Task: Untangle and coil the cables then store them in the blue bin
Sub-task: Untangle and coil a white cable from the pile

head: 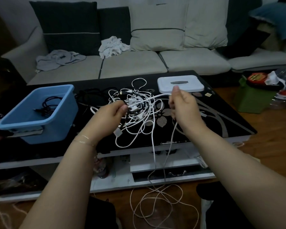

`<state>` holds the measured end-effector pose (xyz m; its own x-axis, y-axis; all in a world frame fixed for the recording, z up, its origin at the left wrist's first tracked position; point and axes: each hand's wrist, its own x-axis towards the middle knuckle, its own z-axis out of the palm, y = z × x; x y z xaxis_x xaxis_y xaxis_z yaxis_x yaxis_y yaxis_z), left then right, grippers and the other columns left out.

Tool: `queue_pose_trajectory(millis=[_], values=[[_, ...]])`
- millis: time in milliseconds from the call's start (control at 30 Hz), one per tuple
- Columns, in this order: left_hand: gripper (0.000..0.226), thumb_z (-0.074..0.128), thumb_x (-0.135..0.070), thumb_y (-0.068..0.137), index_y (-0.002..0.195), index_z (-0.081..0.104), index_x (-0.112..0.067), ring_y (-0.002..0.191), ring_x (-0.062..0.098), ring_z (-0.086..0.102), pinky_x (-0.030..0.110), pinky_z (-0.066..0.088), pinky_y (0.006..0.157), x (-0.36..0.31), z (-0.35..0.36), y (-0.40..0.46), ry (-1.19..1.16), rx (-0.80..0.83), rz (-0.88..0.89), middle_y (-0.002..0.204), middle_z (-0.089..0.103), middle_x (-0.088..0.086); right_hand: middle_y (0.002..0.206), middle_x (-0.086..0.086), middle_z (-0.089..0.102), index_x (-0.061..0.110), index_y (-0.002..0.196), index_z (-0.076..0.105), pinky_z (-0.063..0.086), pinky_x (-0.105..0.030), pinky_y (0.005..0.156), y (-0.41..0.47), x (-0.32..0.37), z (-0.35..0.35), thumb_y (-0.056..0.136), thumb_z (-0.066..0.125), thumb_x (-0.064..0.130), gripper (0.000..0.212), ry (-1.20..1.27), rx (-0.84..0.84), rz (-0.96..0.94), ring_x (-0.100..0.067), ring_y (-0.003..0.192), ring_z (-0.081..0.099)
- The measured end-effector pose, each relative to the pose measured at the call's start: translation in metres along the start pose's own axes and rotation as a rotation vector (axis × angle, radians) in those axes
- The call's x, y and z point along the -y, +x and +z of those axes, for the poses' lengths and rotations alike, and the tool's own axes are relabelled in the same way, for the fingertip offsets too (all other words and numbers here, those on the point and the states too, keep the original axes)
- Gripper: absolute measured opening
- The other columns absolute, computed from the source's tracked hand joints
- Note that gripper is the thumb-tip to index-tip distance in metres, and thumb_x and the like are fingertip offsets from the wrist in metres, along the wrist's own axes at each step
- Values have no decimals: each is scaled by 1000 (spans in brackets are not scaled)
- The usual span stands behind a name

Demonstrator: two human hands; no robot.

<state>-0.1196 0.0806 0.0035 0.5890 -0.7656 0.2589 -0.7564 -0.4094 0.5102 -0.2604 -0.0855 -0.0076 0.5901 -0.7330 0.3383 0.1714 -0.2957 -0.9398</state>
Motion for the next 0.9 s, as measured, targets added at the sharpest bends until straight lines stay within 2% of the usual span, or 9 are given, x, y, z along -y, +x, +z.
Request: queue_pose_trajectory(millis=[134,234,334,434,501,601,735,801,902], values=[[25,42,-29,101,86,54,-13,66,11,52,27,35,57,11,-4,-2,107,-67,-42,70,58,-3,56,2,38,17,61,39,39,-28,53,5,-2,-7,103,36,29,44,46,-167,35,-7,44,36],[20,49,-25,98,85,59,-14,60,7,50,14,35,54,7,-5,-2,-48,-161,-29,66,57,-4,61,-5,50,15,57,51,42,-27,62,11,-9,-13,96,44,19,40,-169,-103,130,-15,57,49],[15,57,-24,95,83,64,-19,56,-1,49,10,35,54,-5,-6,-6,-174,-193,41,60,57,-12,97,-2,69,18,91,71,44,-30,81,7,-13,-15,99,42,24,30,-501,-45,8,-17,94,60],[13,62,-31,92,82,67,-27,58,-8,51,12,38,57,-19,1,-10,-143,-90,113,61,59,-25,119,4,65,19,120,63,43,-26,93,-7,-5,-5,102,37,35,35,-387,15,-175,-9,112,56],[15,63,-36,90,77,66,-30,63,-3,56,24,46,64,-28,10,-11,-164,-47,153,66,63,-20,104,8,69,29,111,63,47,-29,86,-18,-4,9,97,36,52,38,-315,180,-131,-5,97,63],[22,62,-34,90,71,64,-23,60,8,54,29,45,60,-32,16,-9,-180,-24,127,62,61,-11,69,6,65,30,72,59,50,-36,72,-26,-4,24,96,36,54,41,-384,332,-36,-11,70,62],[39,55,-36,95,59,52,-21,47,7,28,23,24,45,-24,8,-6,-501,95,5,51,36,-10,50,6,30,16,53,35,26,-32,53,-14,11,19,97,48,41,53,-327,198,-127,-10,49,29],[40,47,-36,98,62,50,-18,44,6,24,19,21,42,-20,6,-6,-686,172,-72,50,31,-8,53,-1,25,9,56,36,19,-28,50,-7,15,13,99,48,34,51,-102,99,-100,-10,48,23],[43,46,-46,92,63,49,-14,42,6,20,15,18,38,-16,8,-7,-724,299,-151,48,27,-6,47,4,26,17,56,31,19,-19,42,3,19,1,100,44,36,50,182,-102,64,-10,43,20]])
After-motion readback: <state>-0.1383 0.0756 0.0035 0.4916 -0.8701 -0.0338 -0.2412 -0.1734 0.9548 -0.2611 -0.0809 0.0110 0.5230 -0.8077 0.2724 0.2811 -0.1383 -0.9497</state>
